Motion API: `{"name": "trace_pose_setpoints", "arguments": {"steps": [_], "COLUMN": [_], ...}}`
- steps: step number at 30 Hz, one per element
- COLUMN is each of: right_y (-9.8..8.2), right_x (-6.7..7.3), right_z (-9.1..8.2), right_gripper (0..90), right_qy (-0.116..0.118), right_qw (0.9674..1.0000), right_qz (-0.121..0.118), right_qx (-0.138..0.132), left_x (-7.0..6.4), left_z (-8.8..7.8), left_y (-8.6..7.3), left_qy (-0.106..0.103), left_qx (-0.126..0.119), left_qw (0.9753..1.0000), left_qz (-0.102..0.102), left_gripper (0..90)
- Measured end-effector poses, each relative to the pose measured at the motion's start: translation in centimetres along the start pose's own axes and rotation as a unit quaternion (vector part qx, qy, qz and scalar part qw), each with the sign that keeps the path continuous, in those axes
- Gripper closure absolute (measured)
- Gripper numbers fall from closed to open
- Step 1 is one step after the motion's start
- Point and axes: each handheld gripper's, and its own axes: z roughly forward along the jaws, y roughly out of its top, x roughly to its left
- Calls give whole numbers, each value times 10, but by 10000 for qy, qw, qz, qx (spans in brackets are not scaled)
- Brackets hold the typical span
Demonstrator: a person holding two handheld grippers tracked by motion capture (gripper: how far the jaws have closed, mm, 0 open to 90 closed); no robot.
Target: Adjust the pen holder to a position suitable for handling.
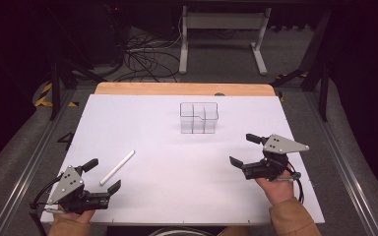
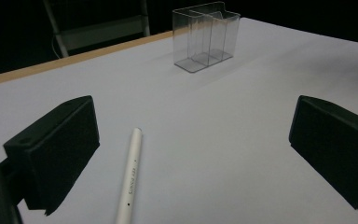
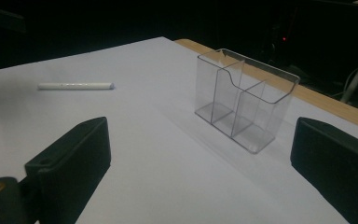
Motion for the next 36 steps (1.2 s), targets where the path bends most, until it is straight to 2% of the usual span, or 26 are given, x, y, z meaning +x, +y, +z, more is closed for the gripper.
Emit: {"name": "trace_pose_setpoints", "arguments": {"steps": [2, 5, 8, 14, 16, 28, 32, 36], "right_y": [7, 16, 21, 28, 31, 47, 49, 51], "right_x": [-2, -6, -13, -21, -23, -33, -37, -37], "right_z": [1, 3, 7, 20, 26, 50, 58, 63], "right_gripper": [69, 109, 123, 130, 135, 153, 153, 156], "right_qy": [61, 109, 235, 319, 321, 344, 333, 307], "right_qw": [9996, 9989, 9987, 9983, 9977, 9967, 9964, 9960], "right_qz": [-49, -163, -111, -108, -149, -272, -228, -307], "right_qx": [254, 435, 429, 476, 573, 690, 741, 787], "left_x": [0, 0, 0, 0, 0, 0, 1, 3], "left_z": [0, 0, 0, -1, -1, -3, -3, -2], "left_y": [0, 0, 0, -1, -1, -2, -2, -2], "left_qy": [-2, 3, 3, 7, 16, 44, 95, 90], "left_qx": [11, 2, 1, 13, 18, 16, 65, 76], "left_qw": [10000, 10000, 10000, 10000, 10000, 10000, 9999, 9999], "left_qz": [11, 12, 9, 8, 14, -15, -8, -39], "left_gripper": [22, 22, 22, 22, 22, 22, 23, 23]}}
